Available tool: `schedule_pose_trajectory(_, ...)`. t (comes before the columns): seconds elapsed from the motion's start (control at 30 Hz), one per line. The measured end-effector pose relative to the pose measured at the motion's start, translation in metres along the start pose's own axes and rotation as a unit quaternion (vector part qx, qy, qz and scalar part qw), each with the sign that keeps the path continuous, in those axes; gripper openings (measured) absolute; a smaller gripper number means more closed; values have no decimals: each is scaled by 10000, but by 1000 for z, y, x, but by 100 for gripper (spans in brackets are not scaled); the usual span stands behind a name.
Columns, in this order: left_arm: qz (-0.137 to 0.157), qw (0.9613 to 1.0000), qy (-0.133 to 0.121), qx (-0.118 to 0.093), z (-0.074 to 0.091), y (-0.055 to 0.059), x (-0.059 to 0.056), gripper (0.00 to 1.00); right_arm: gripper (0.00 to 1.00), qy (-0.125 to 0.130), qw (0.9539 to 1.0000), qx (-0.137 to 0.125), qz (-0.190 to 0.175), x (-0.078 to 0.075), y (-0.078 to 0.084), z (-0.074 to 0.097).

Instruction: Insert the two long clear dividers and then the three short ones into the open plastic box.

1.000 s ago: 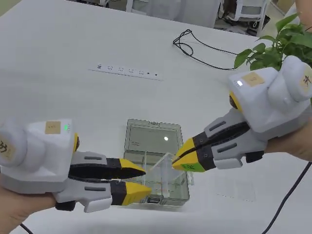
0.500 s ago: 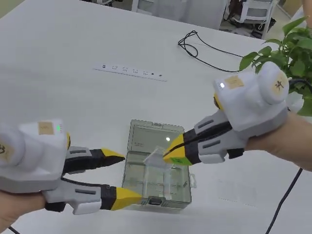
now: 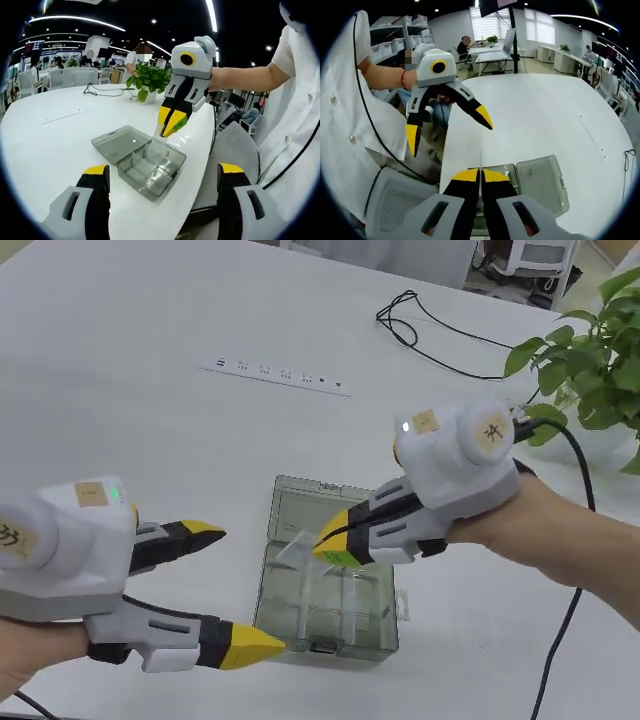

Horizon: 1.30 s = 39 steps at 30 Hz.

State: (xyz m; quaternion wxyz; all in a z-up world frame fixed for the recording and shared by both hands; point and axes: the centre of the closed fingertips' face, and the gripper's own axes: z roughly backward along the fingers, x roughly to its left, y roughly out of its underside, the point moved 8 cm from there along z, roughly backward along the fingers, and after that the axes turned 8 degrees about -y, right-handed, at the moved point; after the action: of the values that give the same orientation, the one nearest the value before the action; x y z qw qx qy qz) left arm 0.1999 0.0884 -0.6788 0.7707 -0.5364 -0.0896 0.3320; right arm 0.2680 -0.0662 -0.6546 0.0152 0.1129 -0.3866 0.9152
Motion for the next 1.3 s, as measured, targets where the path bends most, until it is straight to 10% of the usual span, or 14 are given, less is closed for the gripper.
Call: schedule_pose_trajectory(1.3,290,9996,-27,-42,-4,5,4,95,2,75,9984,479,277,-19,26,-45)
